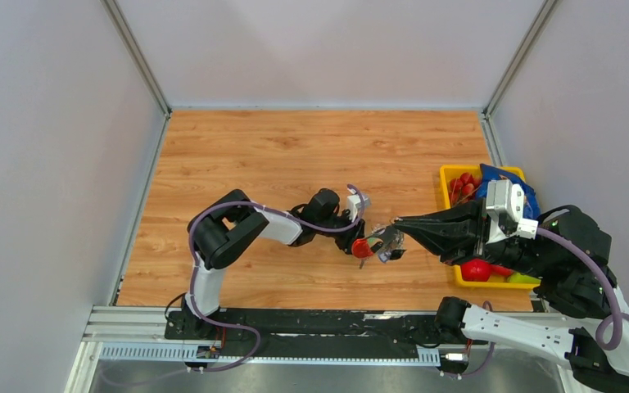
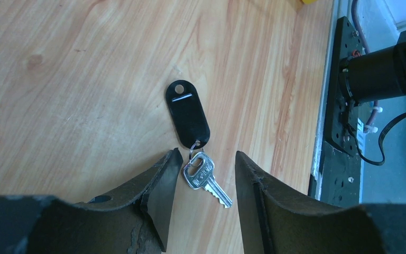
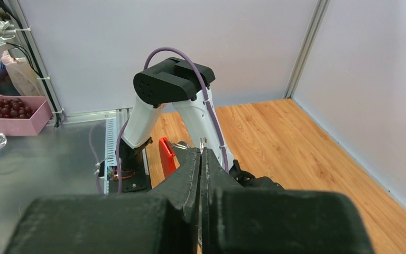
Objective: Put the keys on the keyring
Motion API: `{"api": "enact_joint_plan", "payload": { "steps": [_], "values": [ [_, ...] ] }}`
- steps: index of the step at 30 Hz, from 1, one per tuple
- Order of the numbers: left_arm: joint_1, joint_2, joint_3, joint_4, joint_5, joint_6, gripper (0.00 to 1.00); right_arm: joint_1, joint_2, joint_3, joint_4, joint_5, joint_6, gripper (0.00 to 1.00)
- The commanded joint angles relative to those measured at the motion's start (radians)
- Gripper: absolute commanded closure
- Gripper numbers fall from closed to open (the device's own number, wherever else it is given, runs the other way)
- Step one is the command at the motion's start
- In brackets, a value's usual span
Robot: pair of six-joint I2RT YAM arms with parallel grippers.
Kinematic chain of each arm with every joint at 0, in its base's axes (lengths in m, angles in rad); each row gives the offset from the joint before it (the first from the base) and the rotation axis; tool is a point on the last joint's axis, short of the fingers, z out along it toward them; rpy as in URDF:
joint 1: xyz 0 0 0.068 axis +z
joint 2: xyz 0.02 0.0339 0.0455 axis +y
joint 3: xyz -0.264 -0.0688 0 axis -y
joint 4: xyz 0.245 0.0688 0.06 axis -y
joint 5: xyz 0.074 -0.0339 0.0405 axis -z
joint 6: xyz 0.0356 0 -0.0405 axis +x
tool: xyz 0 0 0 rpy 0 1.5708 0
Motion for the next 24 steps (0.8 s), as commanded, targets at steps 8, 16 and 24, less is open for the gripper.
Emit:
{"api": "enact_joint_plan", "payload": {
  "steps": [8,16,24],
  "values": [
    [-0.019,0.031,-0.008,0.029,0.019,-0.010,0.54,-0.002,-0.001,0.001,0.031,-0.019,0.009,1.00],
    [-0.020,0.032,-0.003,0.020,0.021,-0.007,0.72,-0.002,0.006,0.001,0.033,-0.021,0.006,1.00],
    [-0.020,0.030,0.008,0.011,0.026,0.003,0.99,-0.002,0.011,0.000,0.036,-0.019,0.002,1.00]
  ]
}}
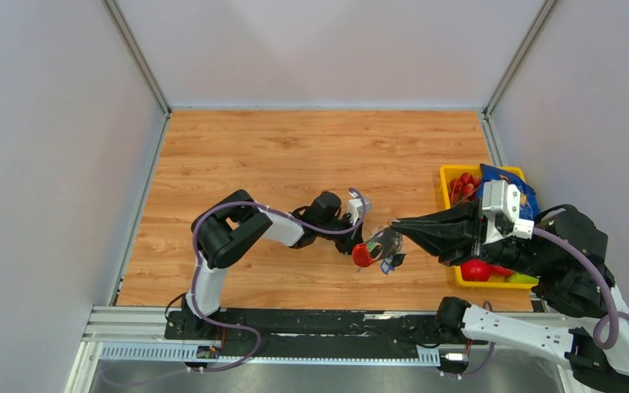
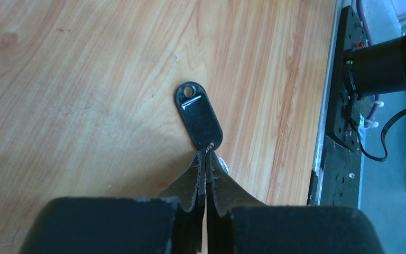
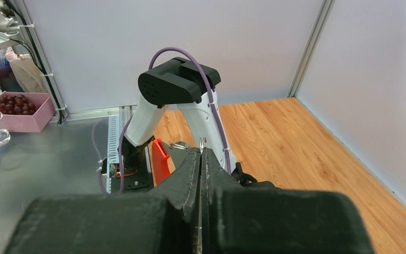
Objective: Put the keys on the keyring
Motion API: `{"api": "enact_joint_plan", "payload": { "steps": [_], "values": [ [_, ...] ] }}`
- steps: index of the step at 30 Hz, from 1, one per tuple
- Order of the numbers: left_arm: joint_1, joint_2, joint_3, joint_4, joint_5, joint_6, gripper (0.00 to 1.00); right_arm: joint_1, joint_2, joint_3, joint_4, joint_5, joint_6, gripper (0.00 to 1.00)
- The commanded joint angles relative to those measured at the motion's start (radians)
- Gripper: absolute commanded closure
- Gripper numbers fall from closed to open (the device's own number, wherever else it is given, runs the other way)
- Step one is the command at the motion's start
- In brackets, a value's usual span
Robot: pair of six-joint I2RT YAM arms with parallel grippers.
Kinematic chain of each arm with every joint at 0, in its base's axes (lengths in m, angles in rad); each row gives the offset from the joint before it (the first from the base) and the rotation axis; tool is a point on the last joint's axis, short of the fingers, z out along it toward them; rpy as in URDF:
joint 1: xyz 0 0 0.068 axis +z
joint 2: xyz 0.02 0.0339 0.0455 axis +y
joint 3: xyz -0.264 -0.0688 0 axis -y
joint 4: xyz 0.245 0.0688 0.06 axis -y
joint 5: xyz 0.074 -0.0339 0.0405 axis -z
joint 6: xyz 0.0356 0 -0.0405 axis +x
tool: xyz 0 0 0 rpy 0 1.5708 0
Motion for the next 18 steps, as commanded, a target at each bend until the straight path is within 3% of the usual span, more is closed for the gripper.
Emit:
{"api": "enact_joint_plan", "payload": {
  "steps": [1,6,18],
  "values": [
    [-0.006,0.001,0.006,0.016,0.023,0.018,0.99,-0.002,0.008,0.006,0.036,-0.003,0.002,1.00],
    [-0.005,-0.116,-0.002,-0.011,0.018,0.035,1.00,-0.002,0.006,0.008,0.037,0.015,0.007,1.00],
    [-0.020,-0.528,0.002,-0.269,-0.077,0.150,1.00,-0.001,-0.003,0.002,0.046,0.003,-0.004,1.00]
  ]
}}
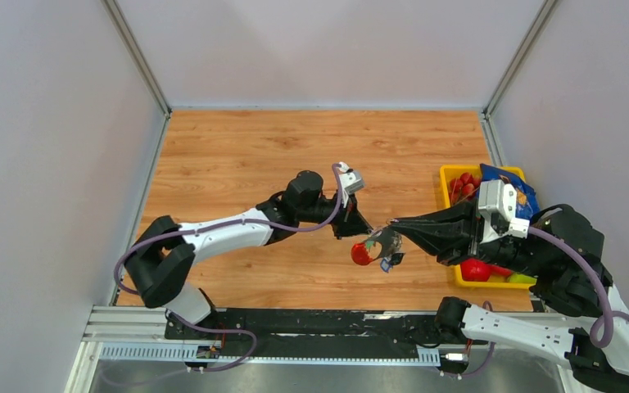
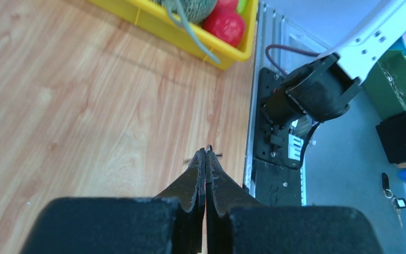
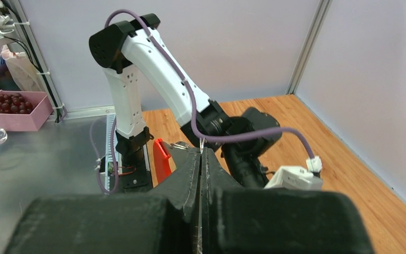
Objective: Put the keys on the keyring
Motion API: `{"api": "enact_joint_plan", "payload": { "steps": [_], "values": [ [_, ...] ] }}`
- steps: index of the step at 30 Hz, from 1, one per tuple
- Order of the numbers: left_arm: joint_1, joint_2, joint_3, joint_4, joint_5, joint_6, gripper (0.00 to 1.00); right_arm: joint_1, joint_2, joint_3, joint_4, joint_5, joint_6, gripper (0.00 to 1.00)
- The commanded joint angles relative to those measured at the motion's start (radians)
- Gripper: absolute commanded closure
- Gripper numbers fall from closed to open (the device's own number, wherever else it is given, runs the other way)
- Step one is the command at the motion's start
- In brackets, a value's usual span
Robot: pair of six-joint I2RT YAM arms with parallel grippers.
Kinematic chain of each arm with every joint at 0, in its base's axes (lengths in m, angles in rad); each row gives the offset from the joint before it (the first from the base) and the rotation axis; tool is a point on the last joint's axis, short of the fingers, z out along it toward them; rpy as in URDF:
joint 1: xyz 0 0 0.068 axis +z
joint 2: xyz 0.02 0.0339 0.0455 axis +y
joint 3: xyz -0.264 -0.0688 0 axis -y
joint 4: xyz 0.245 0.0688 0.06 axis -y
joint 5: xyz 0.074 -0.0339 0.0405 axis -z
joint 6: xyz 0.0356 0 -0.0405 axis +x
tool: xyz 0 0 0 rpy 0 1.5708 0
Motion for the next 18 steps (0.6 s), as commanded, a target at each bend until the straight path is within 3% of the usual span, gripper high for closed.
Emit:
{"api": "enact_joint_plan", "payload": {
  "steps": [1,9,18],
  "values": [
    [-0.007,-0.140,0.006,-0.117,-0.050,0.081,1.00,-0.002,-0.004,0.013,0.046,-0.014,-0.007,1.00],
    [-0.021,-0.398,0.013,-0.284,-0.095,0.150,1.00,-0.002,0.015,0.030,0.046,-0.142,-0.036,1.00],
    [-0.028,-0.630,0.074,-0.444,-0.047,0.195,1.00,-0.002,0.088,0.030,0.080,-0.305,-0.047,1.00]
  ]
}}
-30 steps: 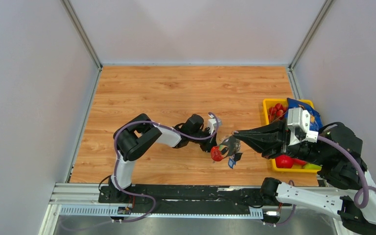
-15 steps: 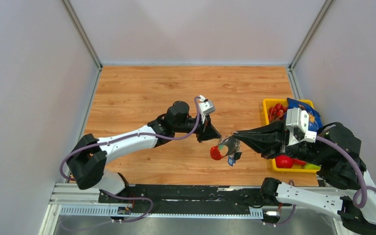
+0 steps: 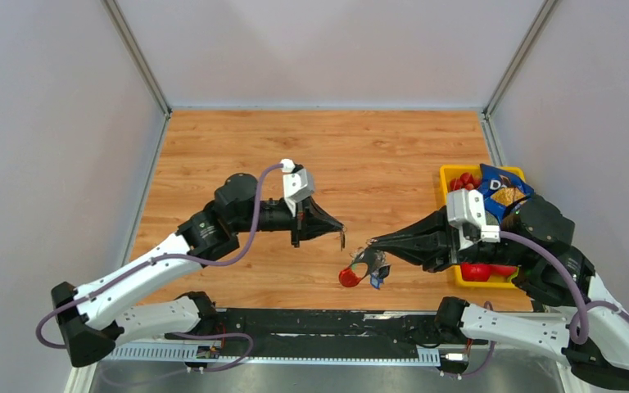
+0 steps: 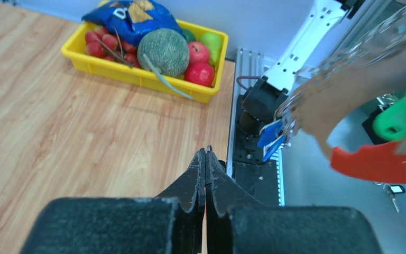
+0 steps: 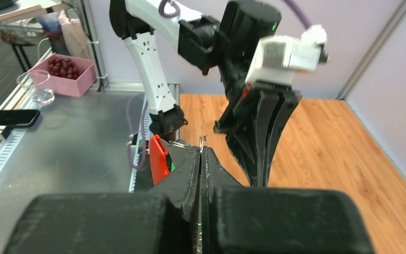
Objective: Put the keys on the keyring
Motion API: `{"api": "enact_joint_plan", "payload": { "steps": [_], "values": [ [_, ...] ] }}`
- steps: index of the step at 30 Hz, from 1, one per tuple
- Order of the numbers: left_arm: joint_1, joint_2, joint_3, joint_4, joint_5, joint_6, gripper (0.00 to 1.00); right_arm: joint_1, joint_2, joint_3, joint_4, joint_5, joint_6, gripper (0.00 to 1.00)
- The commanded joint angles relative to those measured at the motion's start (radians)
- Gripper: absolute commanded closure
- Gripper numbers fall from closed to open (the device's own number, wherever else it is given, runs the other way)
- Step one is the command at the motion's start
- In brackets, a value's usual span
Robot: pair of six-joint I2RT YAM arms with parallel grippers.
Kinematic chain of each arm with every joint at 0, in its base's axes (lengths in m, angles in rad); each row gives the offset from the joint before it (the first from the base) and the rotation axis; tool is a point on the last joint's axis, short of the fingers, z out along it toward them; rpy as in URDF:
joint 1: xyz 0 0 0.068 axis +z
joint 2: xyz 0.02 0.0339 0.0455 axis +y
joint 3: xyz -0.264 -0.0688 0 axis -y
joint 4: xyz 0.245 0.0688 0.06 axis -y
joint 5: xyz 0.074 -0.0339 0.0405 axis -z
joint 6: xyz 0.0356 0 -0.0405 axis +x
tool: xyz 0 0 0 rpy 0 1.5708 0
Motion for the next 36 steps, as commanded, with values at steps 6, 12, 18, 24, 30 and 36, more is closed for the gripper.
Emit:
{"api": "enact_joint_plan", "payload": {
  "steps": [6,12,18,24,30,36],
  "values": [
    [-0.005,-0.180,0.089,-0.106,0.074,0.061,1.00,-0.002,0.051,0.026,0.140,-0.211,0.003,1.00],
    [-0.005,-0.264,0.103,-0.101,0.135,0.048,1.00,-0.003,0.058,-0.012,0.231,-0.230,0.046,1.00],
    [-0.004,-0.323,0.120,-0.108,0.154,0.056,1.00,-0.002,0.088,-0.032,0.297,-0.233,0.087,1.00],
    [-0.005,-0.348,0.135,-0.113,0.172,0.063,1.00,-0.002,0.116,-0.054,0.372,-0.219,0.152,1.00],
    [-0.004,-0.369,0.140,-0.113,0.181,0.069,1.00,-0.002,0.152,-0.062,0.445,-0.219,0.222,1.00],
    [-0.005,-0.387,0.136,-0.106,0.185,0.078,1.00,-0.002,0.196,-0.062,0.497,-0.231,0.281,1.00]
  ]
}}
